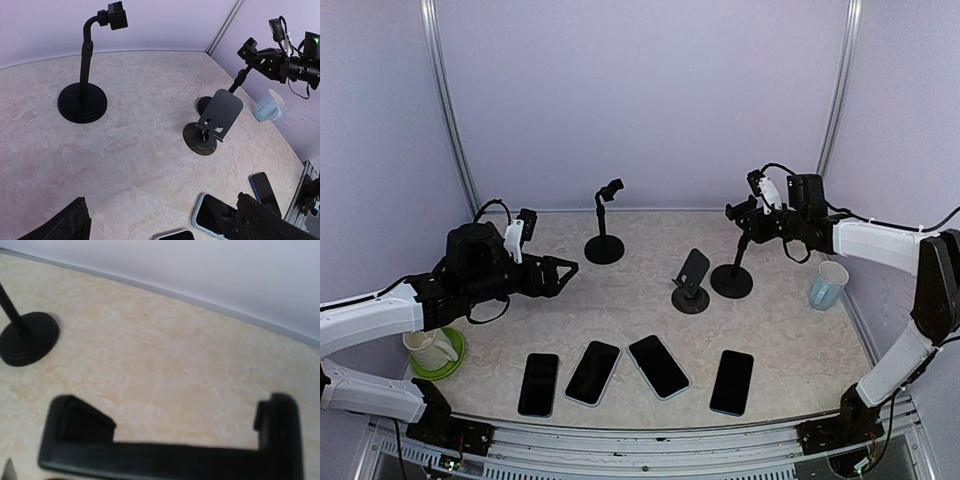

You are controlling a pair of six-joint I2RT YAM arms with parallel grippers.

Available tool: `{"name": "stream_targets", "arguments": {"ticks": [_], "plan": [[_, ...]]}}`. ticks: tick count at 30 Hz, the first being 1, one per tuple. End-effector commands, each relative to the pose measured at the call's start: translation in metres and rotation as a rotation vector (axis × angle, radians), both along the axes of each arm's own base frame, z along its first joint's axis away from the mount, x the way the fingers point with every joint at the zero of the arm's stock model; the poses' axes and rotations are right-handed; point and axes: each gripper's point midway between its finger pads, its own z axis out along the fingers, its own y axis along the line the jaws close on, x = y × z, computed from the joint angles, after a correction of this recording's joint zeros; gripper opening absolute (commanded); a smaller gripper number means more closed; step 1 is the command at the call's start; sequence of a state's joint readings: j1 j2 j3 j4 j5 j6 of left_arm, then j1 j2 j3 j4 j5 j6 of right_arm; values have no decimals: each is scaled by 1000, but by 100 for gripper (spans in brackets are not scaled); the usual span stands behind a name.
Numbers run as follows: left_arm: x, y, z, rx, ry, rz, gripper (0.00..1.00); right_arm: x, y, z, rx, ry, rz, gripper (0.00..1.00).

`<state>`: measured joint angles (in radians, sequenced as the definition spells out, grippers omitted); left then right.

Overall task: Place the phone on the phone stand
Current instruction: Place the phone stand at the center of the board.

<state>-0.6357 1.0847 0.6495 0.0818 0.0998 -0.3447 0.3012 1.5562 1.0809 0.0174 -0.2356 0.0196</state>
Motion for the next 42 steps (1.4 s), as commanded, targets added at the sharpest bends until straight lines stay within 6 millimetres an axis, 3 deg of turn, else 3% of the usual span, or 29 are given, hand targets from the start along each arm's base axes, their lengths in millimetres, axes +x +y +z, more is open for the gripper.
{"name": "stream_targets", "arguments": {"ticks": [1, 8, 18, 24, 30, 34, 39, 42], "plan": [[-2, -4, 4, -24, -2, -14, 99, 14, 29, 61, 80, -178, 123, 16], [-2, -6, 6, -32, -3, -20, 99, 38, 61, 74, 87, -215, 252, 14], [-3, -8, 8, -50, 9, -17, 99, 78, 104, 66, -1, -209, 341, 14], [-4, -8, 8, -52, 13, -14, 99, 83, 124, 52, -37, -189, 376, 17], [-5, -6, 6, -50, 16, -10, 99, 84, 133, 39, -38, -163, 406, 19], [-6, -6, 3, -50, 21, -10, 99, 83, 135, 33, -46, -148, 411, 31], [-7, -6, 3, -51, 21, -11, 99, 79, 136, 38, -48, -149, 411, 57], [-8, -6, 1, -52, 22, -11, 99, 76, 134, 44, -56, -153, 399, 67]]}}
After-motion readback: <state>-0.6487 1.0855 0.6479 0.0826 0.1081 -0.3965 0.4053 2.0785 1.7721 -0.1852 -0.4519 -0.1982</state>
